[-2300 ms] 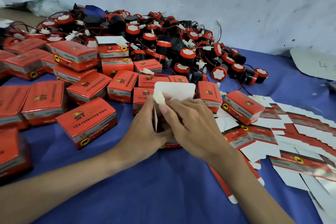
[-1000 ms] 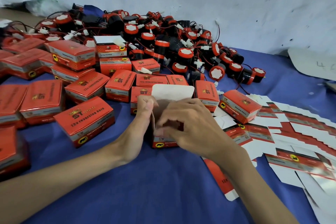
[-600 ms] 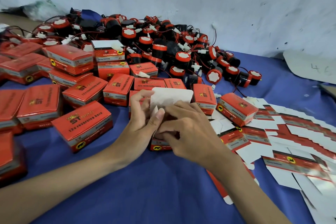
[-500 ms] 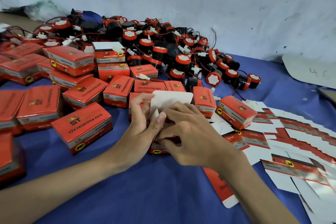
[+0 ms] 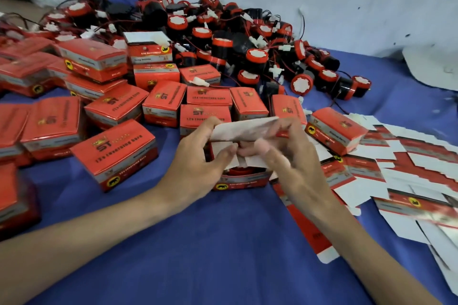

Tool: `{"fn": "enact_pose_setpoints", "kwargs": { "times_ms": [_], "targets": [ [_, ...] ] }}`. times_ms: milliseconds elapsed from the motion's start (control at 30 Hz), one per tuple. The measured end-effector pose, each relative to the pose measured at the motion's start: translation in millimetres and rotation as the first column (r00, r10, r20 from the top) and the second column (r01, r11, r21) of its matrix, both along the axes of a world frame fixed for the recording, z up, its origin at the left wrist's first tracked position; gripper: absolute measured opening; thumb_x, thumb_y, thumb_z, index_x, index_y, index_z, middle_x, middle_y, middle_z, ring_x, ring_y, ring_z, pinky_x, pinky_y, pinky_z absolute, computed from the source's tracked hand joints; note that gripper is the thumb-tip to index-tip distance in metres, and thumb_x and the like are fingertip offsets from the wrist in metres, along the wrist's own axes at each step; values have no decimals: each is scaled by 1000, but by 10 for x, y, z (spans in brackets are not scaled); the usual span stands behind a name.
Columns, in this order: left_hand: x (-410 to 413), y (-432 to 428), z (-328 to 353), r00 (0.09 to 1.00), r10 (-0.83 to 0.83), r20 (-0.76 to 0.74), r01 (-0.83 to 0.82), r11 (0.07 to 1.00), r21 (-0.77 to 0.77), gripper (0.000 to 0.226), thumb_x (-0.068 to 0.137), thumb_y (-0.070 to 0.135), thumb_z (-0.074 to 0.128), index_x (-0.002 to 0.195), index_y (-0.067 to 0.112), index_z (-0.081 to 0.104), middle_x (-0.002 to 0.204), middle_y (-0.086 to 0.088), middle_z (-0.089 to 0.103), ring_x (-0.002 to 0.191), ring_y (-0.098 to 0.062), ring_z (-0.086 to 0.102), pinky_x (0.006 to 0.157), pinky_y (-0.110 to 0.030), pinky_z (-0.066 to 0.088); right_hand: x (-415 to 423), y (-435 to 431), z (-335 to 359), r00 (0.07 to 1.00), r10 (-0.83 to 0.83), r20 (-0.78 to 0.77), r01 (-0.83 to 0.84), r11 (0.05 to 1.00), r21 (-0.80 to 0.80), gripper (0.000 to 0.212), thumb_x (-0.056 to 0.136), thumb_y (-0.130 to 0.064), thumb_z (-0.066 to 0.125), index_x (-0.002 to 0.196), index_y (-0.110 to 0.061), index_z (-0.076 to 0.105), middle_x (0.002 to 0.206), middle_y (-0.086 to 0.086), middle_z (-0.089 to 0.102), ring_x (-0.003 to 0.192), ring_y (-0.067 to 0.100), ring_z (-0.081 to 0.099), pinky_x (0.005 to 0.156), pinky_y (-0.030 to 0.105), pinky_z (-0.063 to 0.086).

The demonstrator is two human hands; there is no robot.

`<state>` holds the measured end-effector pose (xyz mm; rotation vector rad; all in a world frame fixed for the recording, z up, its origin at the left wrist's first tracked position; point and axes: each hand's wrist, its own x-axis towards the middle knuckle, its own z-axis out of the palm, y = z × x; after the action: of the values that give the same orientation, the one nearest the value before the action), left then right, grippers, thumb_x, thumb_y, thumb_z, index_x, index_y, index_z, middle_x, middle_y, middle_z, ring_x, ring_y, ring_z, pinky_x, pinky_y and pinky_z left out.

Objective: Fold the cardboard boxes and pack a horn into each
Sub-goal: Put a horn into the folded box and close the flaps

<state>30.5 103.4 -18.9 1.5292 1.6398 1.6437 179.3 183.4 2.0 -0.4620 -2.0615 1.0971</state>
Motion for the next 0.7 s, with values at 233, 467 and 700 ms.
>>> {"fn": "enact_pose_setpoints", "kwargs": {
  "times_ms": [233, 467, 700],
  "targets": [
    [-3, -58, 57, 985, -33, -170, 41, 998, 42, 20, 88, 11, 67, 107, 7, 64, 107, 8, 69, 103, -3, 63, 83, -19, 51, 19, -9, -16, 996, 11, -85, -29, 974, -223, 38, 87, -28, 56, 125, -25, 54, 100, -6, 73, 92, 12, 69, 79, 23, 54],
    [-107, -111, 66, 924, -49, -379, 58, 998, 12, 51, 84, 46, 56, 124, 14, 63, 123, 6, 65, 116, -3, 58, 95, -27, 50, 27, -1, -86, 999, 32, 19, -30, 996, -86, 22, 83, -20, 64, 105, -27, 67, 101, -18, 69, 95, -4, 65, 78, 10, 48],
    [-243, -84, 44, 832, -54, -553, 136, 985, 108, 46, 89, 36, 58, 123, 5, 59, 126, -3, 62, 120, -10, 57, 101, -29, 47, 71, 37, -71, 974, -227, 24, 166, 774, 611, 24, 83, -27, 69, 102, -13, 73, 98, -3, 72, 94, 13, 70, 88, 40, 54]
  ]
}}
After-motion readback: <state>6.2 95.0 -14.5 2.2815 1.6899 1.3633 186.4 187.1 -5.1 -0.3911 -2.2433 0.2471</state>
